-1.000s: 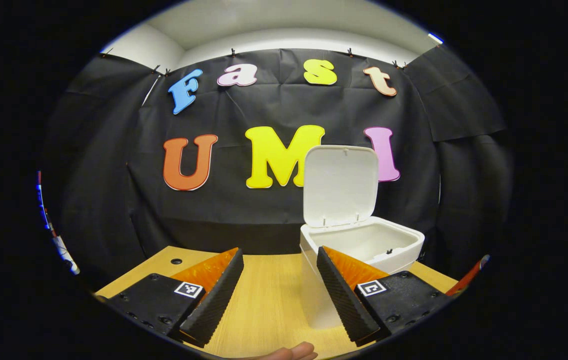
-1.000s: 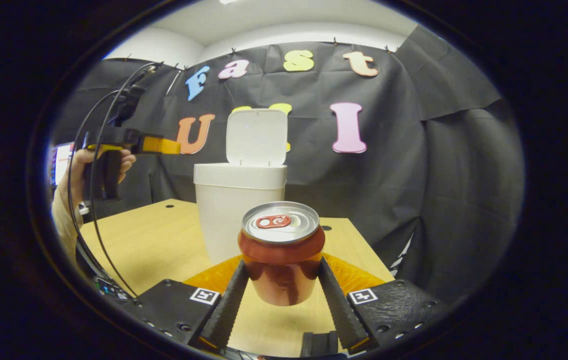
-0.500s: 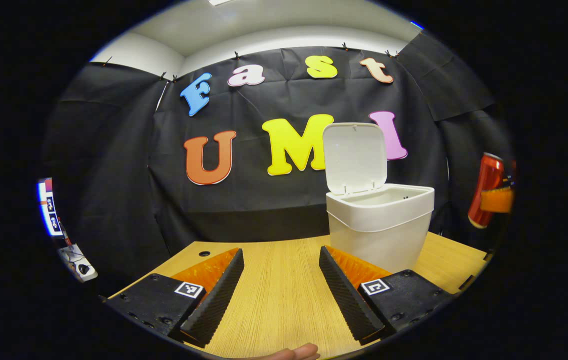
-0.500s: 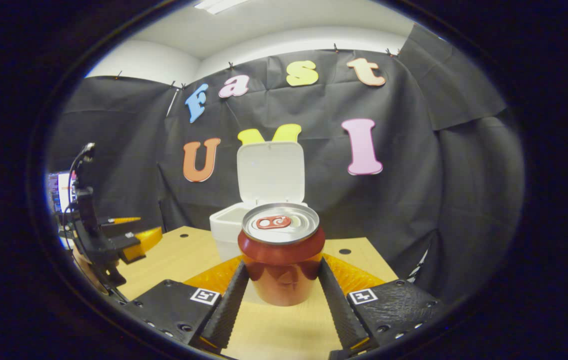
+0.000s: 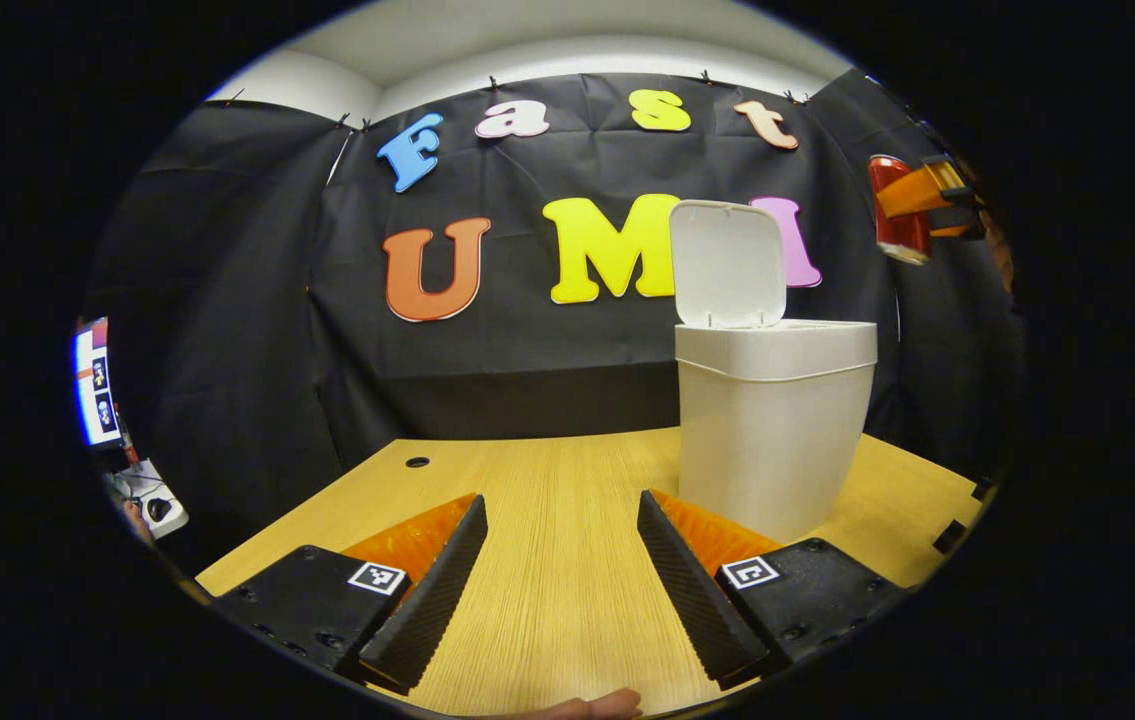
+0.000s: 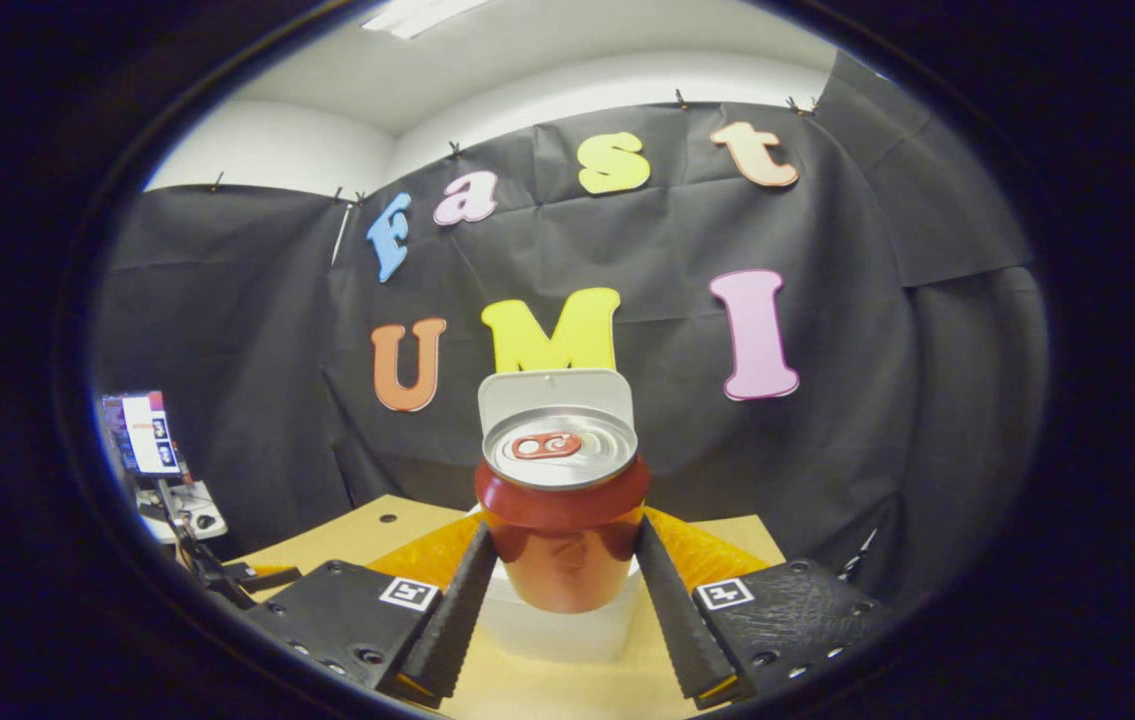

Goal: Press the lid of the desktop garbage bin to open it, pick up the crumpled paper on the desktop and throw it into the bin, then pick up the pop can on the desktop and drop it into the bin, and finally close the garbage bin lid.

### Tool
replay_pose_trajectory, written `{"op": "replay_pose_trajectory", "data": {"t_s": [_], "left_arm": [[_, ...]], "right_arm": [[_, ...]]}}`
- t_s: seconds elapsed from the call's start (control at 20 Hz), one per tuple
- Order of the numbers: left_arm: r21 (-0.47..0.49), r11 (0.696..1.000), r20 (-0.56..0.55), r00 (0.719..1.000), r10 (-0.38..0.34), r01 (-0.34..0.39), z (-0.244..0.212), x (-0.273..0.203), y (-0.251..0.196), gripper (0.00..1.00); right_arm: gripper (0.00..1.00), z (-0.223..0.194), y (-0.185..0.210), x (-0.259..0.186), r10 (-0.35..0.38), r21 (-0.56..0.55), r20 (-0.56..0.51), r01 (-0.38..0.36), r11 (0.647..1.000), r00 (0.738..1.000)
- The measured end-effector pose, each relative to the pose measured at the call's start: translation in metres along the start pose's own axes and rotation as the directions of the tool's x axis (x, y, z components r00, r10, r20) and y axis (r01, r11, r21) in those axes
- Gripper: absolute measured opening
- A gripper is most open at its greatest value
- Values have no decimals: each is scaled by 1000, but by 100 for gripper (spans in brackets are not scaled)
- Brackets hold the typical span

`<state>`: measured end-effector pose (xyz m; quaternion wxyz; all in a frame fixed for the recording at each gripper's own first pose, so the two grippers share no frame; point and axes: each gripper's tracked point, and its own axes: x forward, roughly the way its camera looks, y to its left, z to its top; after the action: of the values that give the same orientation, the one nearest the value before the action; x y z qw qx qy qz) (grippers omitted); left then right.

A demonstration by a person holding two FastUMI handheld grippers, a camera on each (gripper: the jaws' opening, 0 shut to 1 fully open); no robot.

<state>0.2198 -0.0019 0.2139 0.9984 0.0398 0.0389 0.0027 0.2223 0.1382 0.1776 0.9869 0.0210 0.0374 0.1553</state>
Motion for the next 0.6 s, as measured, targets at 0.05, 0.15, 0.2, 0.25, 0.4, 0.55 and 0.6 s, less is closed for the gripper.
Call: {"op": "replay_pose_trajectory", "data": {"t_s": [0.05, 0.15, 0.2, 0.25, 0.4, 0.55, 0.6], "left_arm": [[-11, 1000, -5, 1000, 0, 0, -4, -1, 3, 99], [-35, 999, -16, 1000, -3, 3, -12, -5, 7, 99], [-42, 999, -12, 1000, -3, 2, -14, -8, 10, 99], [-42, 999, -12, 1000, 3, -3, -16, -12, 14, 99], [-53, 999, 5, 1000, 0, 0, -18, -19, 17, 99], [-80, 997, 12, 1000, -7, 8, -19, -23, 19, 98], [-84, 996, 14, 1000, -2, 3, -20, -25, 21, 98]], "right_arm": [[78, 5, 4, 12, 4, -7, -11, -4, 1000, 1000], [78, 6, 8, 36, 2, -29, -34, -3, 1000, 999], [78, 7, 10, 49, -6, -32, -44, 5, 999, 999], [78, 6, 10, 63, -15, -34, -57, 13, 999, 998], [79, 1, 16, 99, -14, -19, -100, 12, 1000, 995], [77, -5, 21, 129, -34, -51, -125, 27, 998, 992], [77, -7, 24, 137, -31, -54, -133, 24, 998, 991]]}}
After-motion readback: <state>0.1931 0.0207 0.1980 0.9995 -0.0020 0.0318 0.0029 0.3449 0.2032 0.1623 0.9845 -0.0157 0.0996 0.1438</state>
